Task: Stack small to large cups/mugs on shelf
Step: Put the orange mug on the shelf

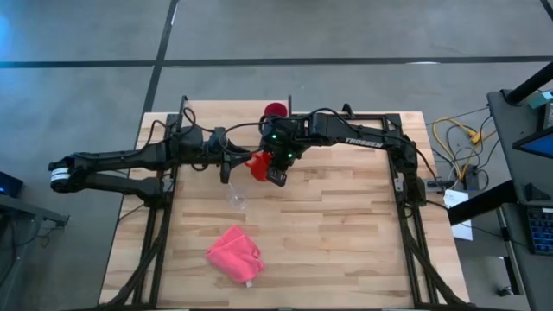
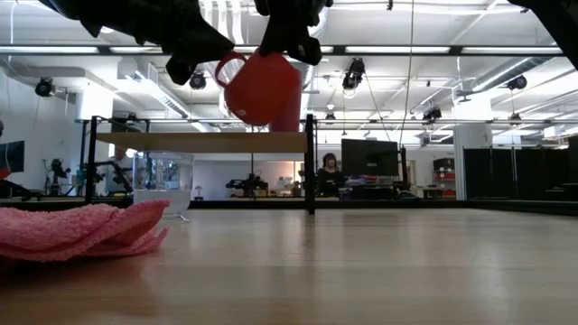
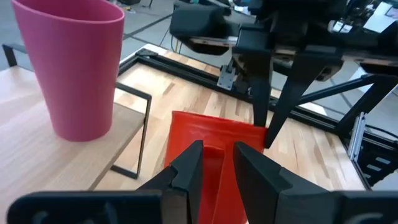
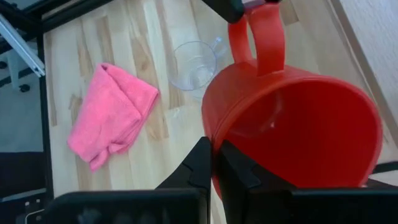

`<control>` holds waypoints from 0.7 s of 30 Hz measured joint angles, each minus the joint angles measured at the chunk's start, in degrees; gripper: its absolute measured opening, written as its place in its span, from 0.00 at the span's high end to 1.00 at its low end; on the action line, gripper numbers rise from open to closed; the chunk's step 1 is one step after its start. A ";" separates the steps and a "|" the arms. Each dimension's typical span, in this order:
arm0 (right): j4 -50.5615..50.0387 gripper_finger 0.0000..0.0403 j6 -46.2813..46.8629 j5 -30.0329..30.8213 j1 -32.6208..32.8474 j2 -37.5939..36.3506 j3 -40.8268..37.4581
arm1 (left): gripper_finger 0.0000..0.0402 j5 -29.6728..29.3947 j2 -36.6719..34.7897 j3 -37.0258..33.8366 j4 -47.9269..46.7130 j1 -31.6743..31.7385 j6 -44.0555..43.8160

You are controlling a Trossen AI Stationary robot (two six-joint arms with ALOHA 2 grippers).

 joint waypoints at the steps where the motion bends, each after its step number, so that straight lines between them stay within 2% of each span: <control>1: 0.05 0.98 -0.02 0.03 0.02 0.00 -0.02 | 0.81 0.00 0.01 0.00 0.22 0.00 0.12; 21: 1.82 0.98 -1.51 -1.09 0.50 -0.04 1.53 | 0.81 0.31 0.23 -0.04 -0.27 -0.06 0.04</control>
